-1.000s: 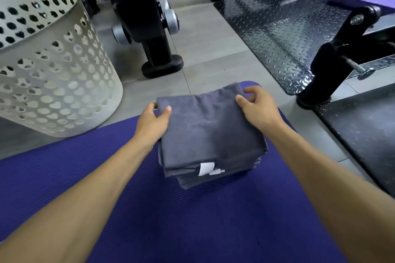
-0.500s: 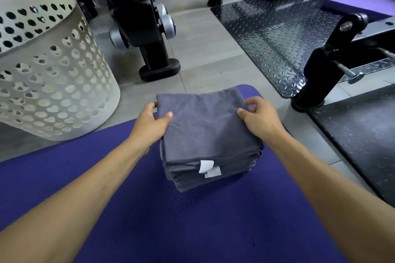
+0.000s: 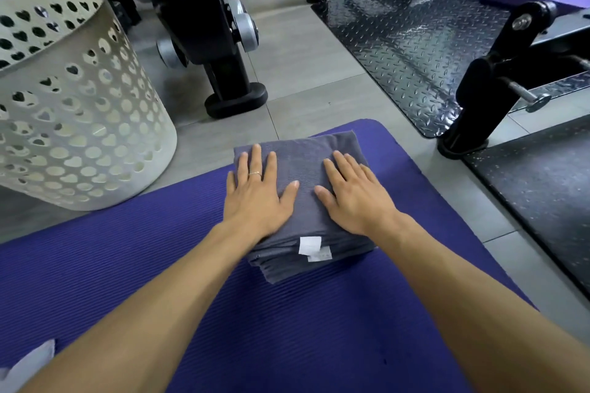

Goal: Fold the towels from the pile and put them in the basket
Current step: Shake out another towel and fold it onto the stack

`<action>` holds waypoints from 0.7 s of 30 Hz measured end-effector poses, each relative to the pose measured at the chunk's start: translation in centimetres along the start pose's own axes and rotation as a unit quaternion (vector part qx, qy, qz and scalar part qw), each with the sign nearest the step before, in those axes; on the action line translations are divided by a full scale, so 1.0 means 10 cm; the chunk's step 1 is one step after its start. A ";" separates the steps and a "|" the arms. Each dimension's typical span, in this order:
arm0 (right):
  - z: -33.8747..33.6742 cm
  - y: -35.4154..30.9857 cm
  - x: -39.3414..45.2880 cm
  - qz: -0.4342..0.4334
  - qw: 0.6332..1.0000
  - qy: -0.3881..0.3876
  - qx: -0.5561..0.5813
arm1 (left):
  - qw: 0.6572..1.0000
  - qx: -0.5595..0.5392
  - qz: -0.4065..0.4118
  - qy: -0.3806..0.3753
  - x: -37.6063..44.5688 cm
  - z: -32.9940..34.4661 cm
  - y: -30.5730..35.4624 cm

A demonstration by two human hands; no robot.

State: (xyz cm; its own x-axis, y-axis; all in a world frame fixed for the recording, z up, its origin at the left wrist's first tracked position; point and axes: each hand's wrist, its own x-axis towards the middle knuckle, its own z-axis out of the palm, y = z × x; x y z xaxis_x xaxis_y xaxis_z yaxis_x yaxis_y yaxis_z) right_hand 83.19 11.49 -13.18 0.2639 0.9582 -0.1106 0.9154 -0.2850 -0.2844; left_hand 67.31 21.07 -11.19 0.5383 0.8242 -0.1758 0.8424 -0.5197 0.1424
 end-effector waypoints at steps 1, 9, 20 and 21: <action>0.06 0.04 -0.03 0.015 1.000 -0.005 -0.003 | 1.000 -0.013 0.000 0.002 -0.02 0.08 -0.03; 0.05 -0.05 -0.05 0.059 0.998 -0.005 -0.038 | 0.995 -0.098 -0.012 0.020 -0.10 0.09 -0.15; -0.63 -1.13 -0.79 -0.018 0.996 -0.022 0.087 | 0.988 -0.157 0.000 -0.006 -1.27 -0.82 -0.90; -0.67 -1.26 -0.90 -0.033 0.994 -0.042 0.097 | 0.987 -0.162 0.000 -0.016 -1.46 -0.86 -0.97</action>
State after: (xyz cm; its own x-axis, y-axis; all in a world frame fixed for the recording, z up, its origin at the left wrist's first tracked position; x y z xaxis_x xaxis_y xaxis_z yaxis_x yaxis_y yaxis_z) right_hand 71.30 6.63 -2.21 0.1716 0.9717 -0.1621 0.8515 -0.2291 -0.4717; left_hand 51.02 15.99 -1.64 0.5427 0.8145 -0.2053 0.7929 -0.4161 0.4452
